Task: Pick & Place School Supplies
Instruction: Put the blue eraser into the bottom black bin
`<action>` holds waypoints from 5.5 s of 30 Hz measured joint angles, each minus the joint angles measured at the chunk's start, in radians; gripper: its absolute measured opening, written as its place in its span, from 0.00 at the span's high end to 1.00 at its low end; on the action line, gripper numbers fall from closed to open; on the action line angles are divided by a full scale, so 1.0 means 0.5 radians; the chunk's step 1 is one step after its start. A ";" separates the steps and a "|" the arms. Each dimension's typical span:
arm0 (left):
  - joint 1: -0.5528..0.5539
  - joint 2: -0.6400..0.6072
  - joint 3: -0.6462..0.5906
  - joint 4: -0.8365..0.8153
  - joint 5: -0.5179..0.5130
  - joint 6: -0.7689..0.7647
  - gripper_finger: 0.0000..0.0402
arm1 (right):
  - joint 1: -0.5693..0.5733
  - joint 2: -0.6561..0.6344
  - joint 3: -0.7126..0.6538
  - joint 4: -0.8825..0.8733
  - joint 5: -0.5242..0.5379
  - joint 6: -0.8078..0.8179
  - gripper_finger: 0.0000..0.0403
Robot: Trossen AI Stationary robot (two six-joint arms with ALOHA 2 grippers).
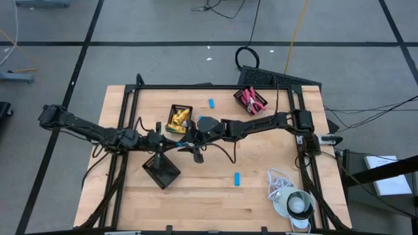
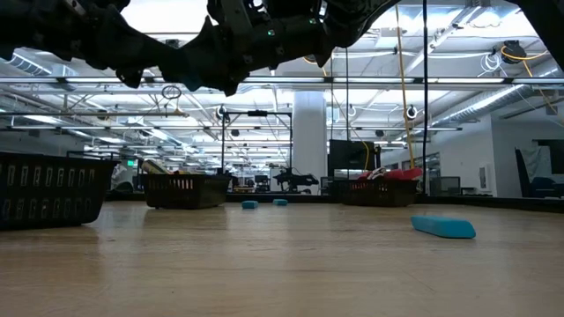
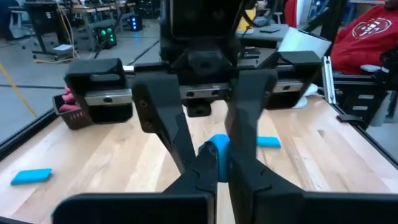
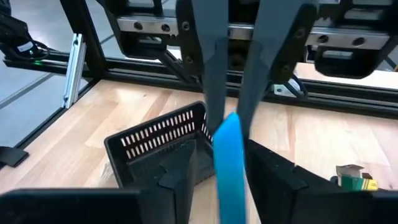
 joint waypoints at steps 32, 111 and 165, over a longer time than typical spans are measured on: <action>-0.767 -0.407 -0.001 -1.376 -0.322 -1.339 0.99 | 0.051 -0.145 -0.079 -0.792 0.099 -0.003 0.47; 0.520 0.536 -0.002 0.674 0.310 0.005 0.42 | -1.117 0.347 0.461 -1.555 0.056 0.189 0.41; 0.502 0.504 -0.002 0.667 0.394 -0.004 0.42 | -0.936 0.373 0.611 -2.073 0.737 -0.351 0.91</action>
